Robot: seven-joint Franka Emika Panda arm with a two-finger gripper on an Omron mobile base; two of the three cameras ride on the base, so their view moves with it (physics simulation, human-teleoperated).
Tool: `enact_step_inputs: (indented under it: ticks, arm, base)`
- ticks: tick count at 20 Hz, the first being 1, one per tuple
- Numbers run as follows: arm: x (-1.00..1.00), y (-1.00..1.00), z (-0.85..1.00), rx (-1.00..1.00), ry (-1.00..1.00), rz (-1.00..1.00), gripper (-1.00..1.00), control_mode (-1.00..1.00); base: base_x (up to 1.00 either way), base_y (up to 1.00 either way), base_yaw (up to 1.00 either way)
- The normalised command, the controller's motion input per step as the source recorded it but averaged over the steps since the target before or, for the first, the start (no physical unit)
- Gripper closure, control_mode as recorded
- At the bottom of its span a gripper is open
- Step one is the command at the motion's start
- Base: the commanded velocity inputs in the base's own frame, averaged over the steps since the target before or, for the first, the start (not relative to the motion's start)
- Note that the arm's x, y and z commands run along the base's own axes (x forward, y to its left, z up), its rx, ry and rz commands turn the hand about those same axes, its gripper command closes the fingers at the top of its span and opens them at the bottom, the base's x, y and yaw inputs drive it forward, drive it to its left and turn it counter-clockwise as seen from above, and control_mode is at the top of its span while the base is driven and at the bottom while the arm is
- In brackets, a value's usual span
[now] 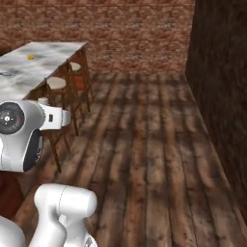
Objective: Move the shaker and syrup bottle from the cabinet to the dining counter.
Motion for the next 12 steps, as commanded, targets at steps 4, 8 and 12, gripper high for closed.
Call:
enact_step_inputs:
  ticks: [4,8,12]
  arm:
    - [0.00,0.00,0.00,0.00,0.00,0.00,1.00,1.00]
    - [0.00,0.00,0.00,0.00,0.00,0.00,1.00,1.00]
    - [0.00,0.00,0.00,0.00,0.00,0.00,1.00,1.00]
  base:
    - [0.76,-0.02,0.44]
    - [0.77,-0.02,0.43]
    - [0.78,-0.07,0.37]
